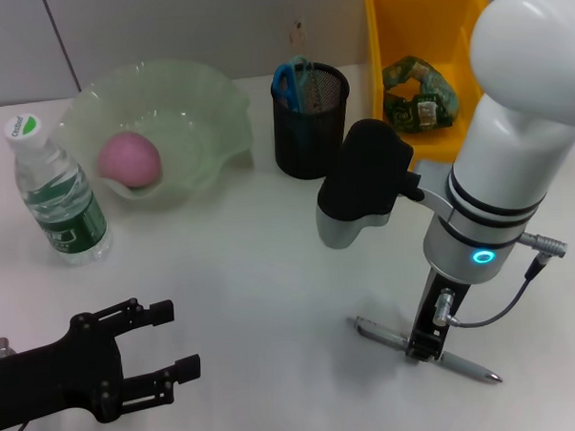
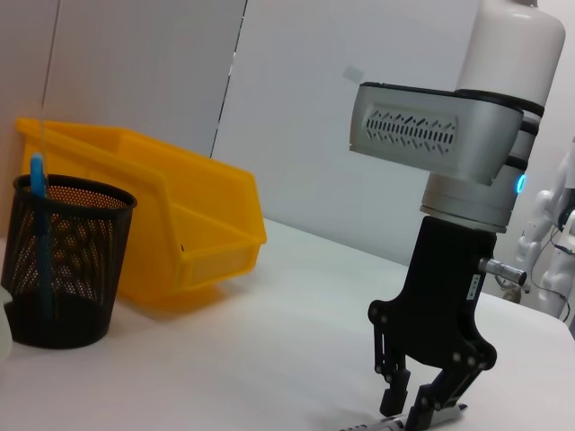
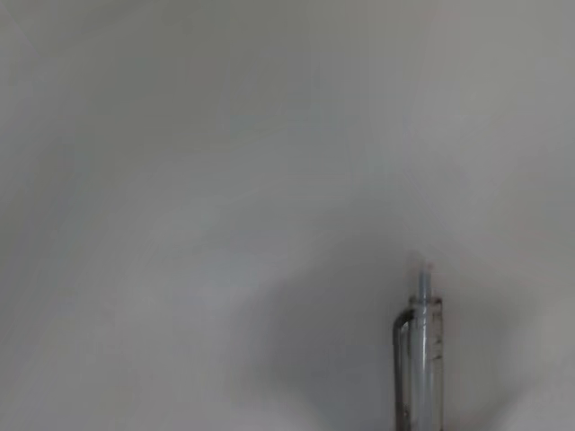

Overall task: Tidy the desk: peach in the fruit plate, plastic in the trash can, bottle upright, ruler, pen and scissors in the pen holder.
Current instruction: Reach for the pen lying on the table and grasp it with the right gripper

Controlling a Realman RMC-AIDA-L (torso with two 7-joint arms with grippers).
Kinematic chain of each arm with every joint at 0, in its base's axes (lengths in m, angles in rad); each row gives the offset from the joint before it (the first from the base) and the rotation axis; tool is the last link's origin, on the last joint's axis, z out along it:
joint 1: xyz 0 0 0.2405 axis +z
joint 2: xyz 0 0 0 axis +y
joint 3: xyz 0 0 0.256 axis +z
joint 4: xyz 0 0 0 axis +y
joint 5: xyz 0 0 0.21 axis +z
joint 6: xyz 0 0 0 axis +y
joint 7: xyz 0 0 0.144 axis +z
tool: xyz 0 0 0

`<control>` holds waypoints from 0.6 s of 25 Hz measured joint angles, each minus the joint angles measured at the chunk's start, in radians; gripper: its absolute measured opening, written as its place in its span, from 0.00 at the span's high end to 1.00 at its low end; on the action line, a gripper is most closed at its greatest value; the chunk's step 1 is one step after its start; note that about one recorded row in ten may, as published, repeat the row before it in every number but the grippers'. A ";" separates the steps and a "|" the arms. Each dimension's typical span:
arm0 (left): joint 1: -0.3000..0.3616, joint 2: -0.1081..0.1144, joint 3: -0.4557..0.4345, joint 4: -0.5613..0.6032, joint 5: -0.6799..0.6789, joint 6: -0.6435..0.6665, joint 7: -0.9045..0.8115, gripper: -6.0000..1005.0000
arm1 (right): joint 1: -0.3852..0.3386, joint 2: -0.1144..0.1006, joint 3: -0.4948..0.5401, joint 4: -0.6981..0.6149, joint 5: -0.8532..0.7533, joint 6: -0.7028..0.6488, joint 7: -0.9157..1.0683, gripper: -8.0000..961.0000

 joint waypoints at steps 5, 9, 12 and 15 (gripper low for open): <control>-0.001 0.000 0.000 0.000 -0.001 0.000 0.000 0.20 | 0.001 0.000 -0.013 0.003 0.000 0.004 0.004 0.78; -0.002 0.002 0.000 0.000 -0.001 0.000 0.000 0.20 | 0.001 0.000 -0.017 0.005 0.000 0.009 0.009 0.78; -0.003 0.003 0.000 0.000 -0.001 0.000 -0.001 0.20 | 0.000 0.000 -0.024 0.005 0.000 0.010 0.011 0.78; -0.003 0.003 0.000 0.000 -0.001 0.000 -0.002 0.20 | 0.000 0.001 -0.028 0.004 0.000 0.010 0.012 0.78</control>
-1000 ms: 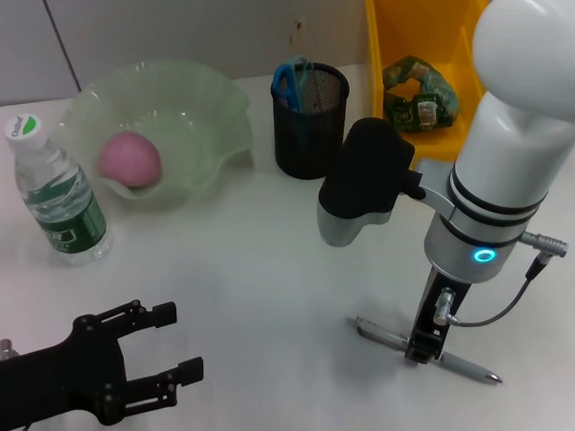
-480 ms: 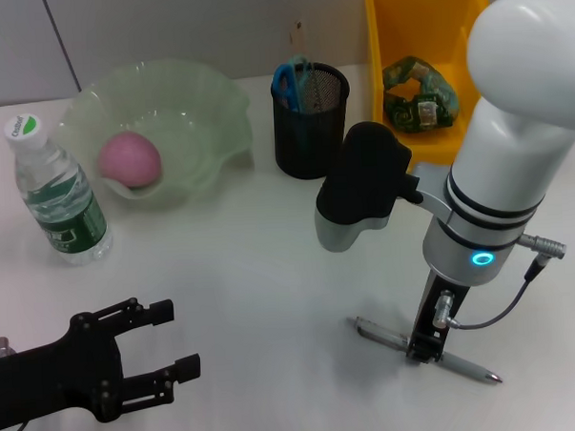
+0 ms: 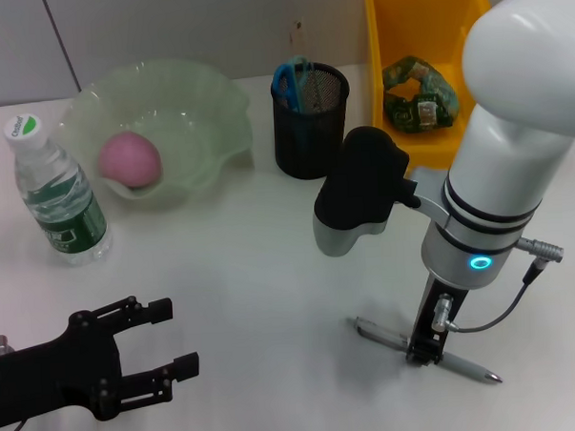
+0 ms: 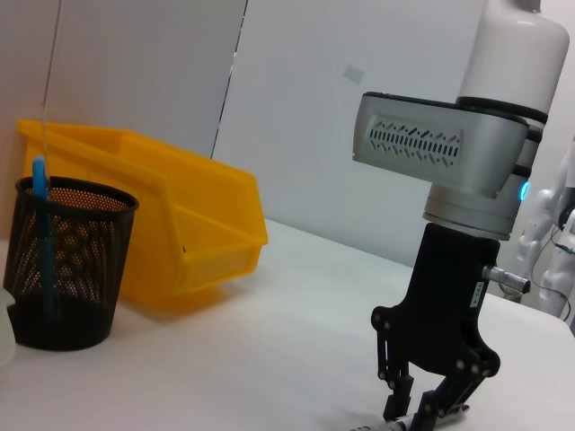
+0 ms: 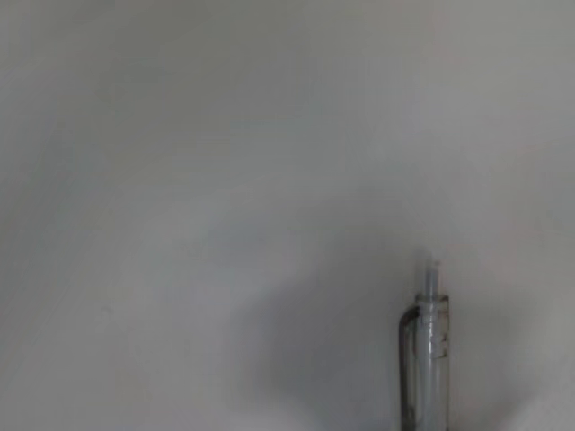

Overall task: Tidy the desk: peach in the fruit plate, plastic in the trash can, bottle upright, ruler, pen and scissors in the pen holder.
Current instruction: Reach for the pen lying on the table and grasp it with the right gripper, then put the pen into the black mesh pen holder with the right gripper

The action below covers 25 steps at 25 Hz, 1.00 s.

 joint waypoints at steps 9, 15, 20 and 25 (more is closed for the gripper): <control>-0.001 0.001 0.000 0.000 0.001 0.000 0.000 0.20 | 0.000 0.001 -0.001 0.002 0.001 0.000 0.002 0.78; -0.001 0.001 0.000 0.000 0.001 0.000 0.000 0.20 | 0.001 0.001 -0.002 0.002 0.001 0.000 0.013 0.78; -0.001 0.002 0.000 0.002 0.001 0.000 0.000 0.20 | 0.001 0.001 -0.003 0.001 -0.001 -0.001 0.018 0.78; -0.001 0.003 0.000 0.009 0.000 0.000 0.000 0.20 | -0.001 0.001 0.027 -0.018 -0.003 -0.002 0.018 0.87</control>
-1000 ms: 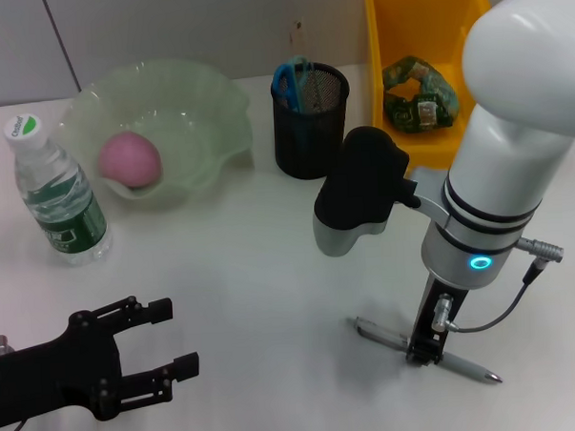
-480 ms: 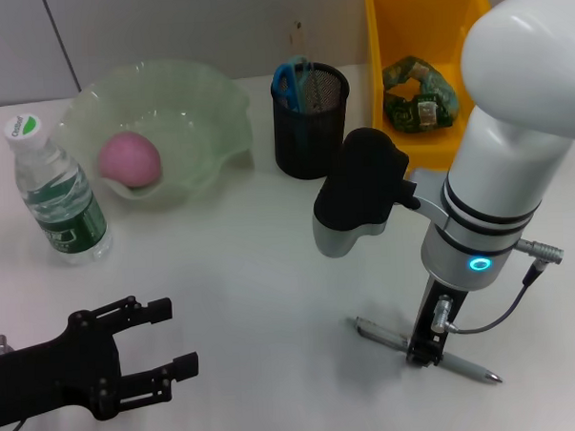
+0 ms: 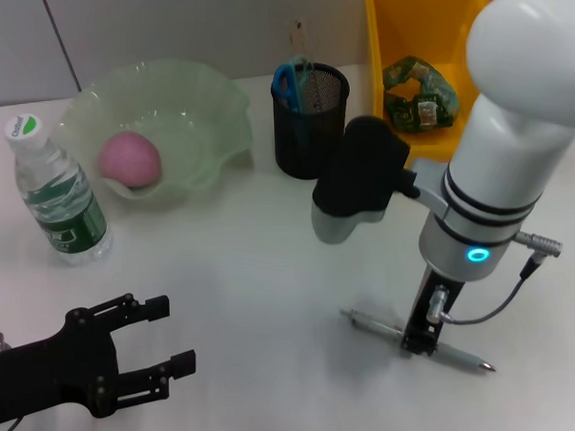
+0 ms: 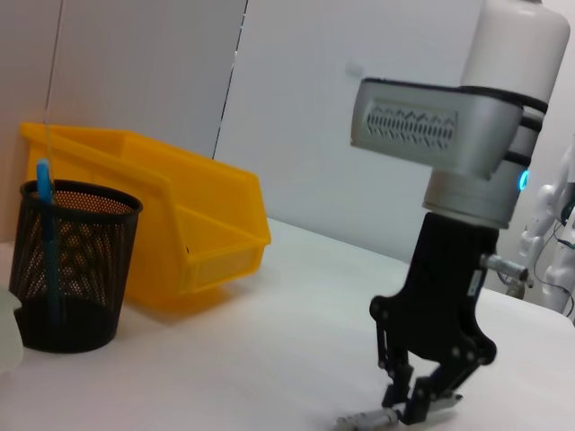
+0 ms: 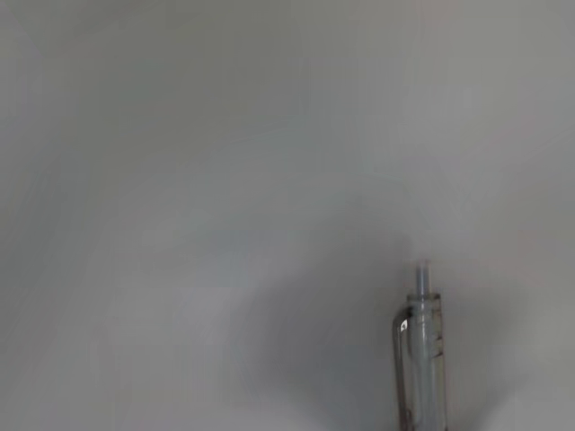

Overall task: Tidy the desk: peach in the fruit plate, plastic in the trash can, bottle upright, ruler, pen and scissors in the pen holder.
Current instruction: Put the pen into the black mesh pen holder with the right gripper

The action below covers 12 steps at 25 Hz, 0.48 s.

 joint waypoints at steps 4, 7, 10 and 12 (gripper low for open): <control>-0.003 0.000 0.000 0.001 0.000 0.000 0.000 0.20 | 0.001 -0.004 0.078 -0.016 0.004 0.003 -0.008 0.87; -0.009 -0.001 0.000 0.001 0.000 0.000 0.000 0.20 | -0.002 -0.006 0.221 -0.047 0.021 0.034 -0.059 0.87; -0.012 -0.002 -0.001 0.001 0.000 -0.006 0.000 0.20 | -0.007 -0.008 0.306 -0.062 0.057 0.065 -0.110 0.87; -0.018 -0.003 -0.005 0.000 -0.001 -0.011 0.000 0.20 | -0.016 -0.009 0.397 -0.064 0.118 0.130 -0.190 0.87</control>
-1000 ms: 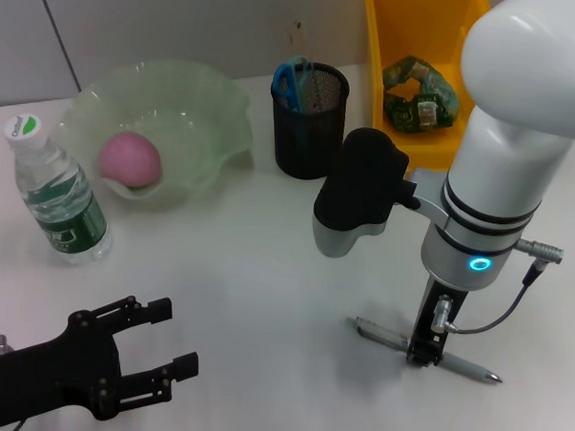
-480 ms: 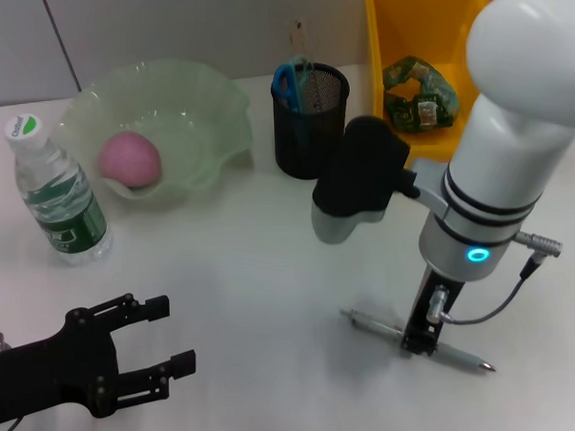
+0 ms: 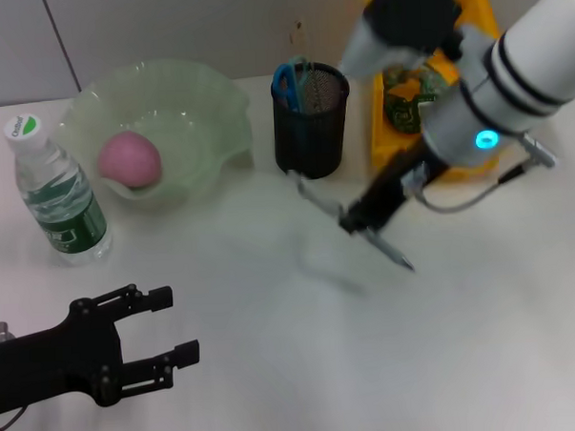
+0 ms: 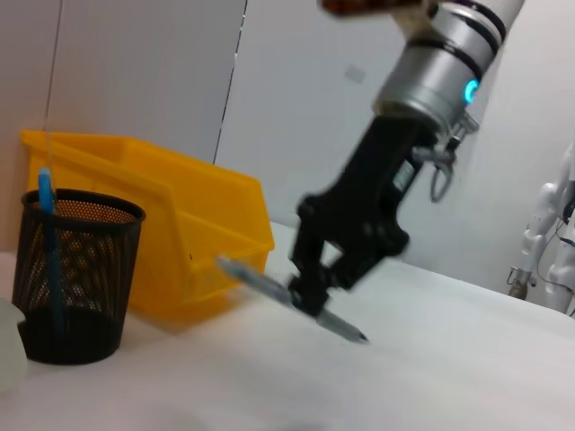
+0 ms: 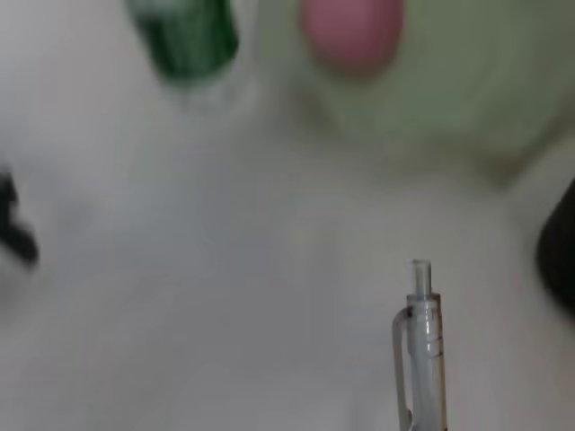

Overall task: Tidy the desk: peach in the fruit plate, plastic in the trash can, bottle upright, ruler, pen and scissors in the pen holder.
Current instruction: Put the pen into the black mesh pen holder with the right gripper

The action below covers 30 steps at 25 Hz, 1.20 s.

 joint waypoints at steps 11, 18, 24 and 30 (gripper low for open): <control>-0.017 -0.006 -0.006 0.000 -0.002 -0.014 0.009 0.20 | -0.100 -0.001 0.161 0.037 0.357 0.250 -0.319 0.87; -0.025 -0.013 -0.013 0.000 -0.002 -0.024 0.010 0.20 | -0.133 -0.001 0.223 0.128 0.590 0.311 -0.515 0.87; -0.029 -0.017 -0.015 0.000 -0.002 -0.030 0.009 0.20 | -0.147 -0.001 0.295 0.267 0.816 0.328 -0.764 0.87; -0.032 -0.024 -0.015 -0.001 -0.002 -0.040 0.007 0.20 | -0.148 -0.002 0.387 0.445 0.995 0.330 -1.077 0.87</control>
